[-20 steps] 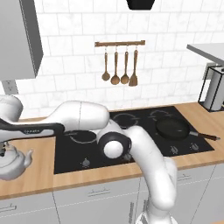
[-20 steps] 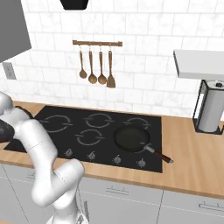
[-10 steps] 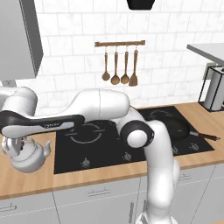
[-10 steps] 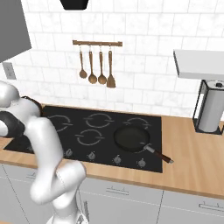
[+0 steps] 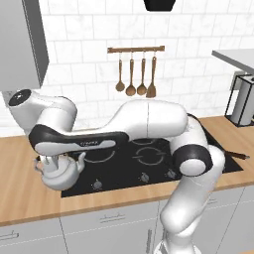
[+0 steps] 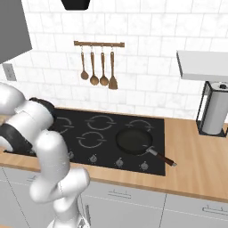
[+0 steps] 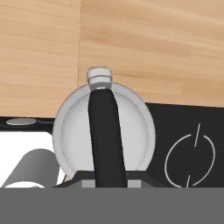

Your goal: Pick the kettle from the counter and place it on a stove burner. Then turn the burner on.

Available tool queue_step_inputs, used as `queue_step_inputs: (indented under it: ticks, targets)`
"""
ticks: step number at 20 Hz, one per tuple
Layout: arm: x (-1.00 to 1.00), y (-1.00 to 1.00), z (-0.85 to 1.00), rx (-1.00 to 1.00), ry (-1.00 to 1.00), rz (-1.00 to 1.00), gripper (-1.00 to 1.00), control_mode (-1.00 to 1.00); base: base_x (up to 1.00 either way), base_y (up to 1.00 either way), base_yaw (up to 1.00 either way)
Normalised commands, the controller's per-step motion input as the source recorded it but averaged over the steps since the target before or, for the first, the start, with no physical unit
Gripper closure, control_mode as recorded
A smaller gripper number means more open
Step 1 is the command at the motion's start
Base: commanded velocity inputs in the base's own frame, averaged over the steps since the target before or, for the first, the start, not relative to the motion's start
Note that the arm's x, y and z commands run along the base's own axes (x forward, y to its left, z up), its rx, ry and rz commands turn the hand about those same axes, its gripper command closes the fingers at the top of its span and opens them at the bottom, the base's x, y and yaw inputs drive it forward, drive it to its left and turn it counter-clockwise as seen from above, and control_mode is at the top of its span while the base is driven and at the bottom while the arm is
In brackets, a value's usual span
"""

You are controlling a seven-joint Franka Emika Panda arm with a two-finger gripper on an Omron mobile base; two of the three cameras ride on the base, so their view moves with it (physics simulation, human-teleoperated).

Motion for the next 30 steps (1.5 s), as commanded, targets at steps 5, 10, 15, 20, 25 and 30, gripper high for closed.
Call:
queue_step_inputs:
  ticks: [5, 10, 15, 20, 25, 30]
  targets:
    - [0.06, -0.77, 0.0, 0.04, 0.0, 0.01, 1.0, -1.0, 0.0, 0.0, 0.0]
    - [0.22, -0.82, 0.05, 0.06, 0.01, 0.0, 1.0, -1.0, 0.0, 0.0, 0.0]
    - [0.28, -0.78, 0.15, 0.01, 0.08, 0.0, 1.0, -1.0, 0.0, 0.0, 0.0]
    - [0.5, -0.59, 0.03, 0.0, 0.04, 0.0, 1.0, -1.0, 0.0, 0.0, 0.0]
    - [0.61, -0.24, 0.05, 0.0, 0.05, -0.03, 1.0, -1.0, 0.0, 0.0, 0.0]
    - [0.88, -0.01, 0.0, 0.0, 0.11, -0.04, 1.0, -1.0, 0.0, 0.0, 0.0]
